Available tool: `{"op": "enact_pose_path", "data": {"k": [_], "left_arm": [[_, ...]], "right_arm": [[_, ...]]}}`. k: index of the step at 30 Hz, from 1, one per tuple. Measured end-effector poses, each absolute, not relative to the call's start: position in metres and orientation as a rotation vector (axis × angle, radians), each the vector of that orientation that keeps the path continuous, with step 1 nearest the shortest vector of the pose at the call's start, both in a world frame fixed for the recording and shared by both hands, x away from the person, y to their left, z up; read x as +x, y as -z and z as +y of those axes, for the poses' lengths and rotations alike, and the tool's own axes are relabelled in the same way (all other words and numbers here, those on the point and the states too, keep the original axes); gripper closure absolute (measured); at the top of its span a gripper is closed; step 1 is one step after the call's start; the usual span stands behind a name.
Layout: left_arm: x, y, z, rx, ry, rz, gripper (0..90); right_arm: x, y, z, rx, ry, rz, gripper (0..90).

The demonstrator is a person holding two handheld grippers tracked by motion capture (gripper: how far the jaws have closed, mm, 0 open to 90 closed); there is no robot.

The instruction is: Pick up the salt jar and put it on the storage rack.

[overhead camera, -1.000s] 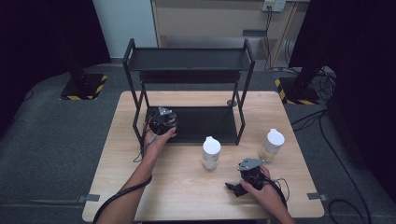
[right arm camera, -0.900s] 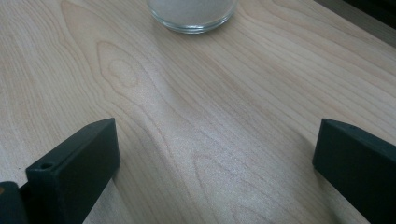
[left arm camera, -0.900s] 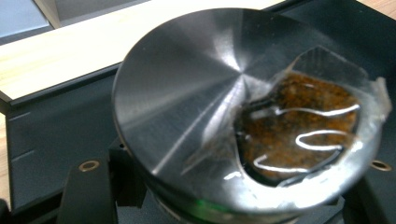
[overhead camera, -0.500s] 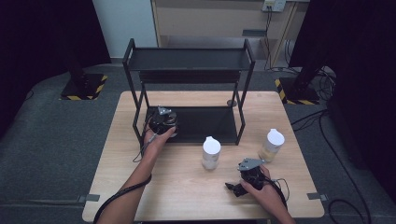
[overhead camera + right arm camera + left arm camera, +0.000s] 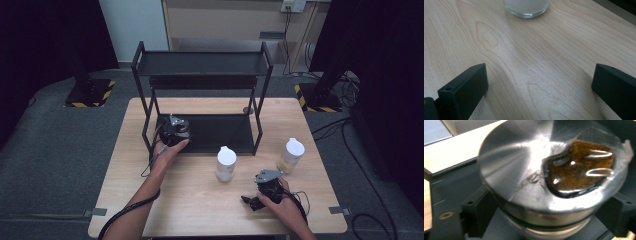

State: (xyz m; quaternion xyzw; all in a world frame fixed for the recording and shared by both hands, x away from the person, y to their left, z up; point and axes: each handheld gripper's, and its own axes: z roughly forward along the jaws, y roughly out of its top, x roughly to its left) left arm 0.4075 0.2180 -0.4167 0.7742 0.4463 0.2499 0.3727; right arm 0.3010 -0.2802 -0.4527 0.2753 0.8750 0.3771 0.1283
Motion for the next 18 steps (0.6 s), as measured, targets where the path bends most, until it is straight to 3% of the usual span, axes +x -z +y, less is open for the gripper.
{"op": "enact_pose_path", "data": {"k": [18], "left_arm": [[0.395,0.407,0.216,2.051,-0.706,1.087,2.9]], "right_arm": [[0.301,0.453,-0.280,0.801,-1.097,2.545,1.1]]}}
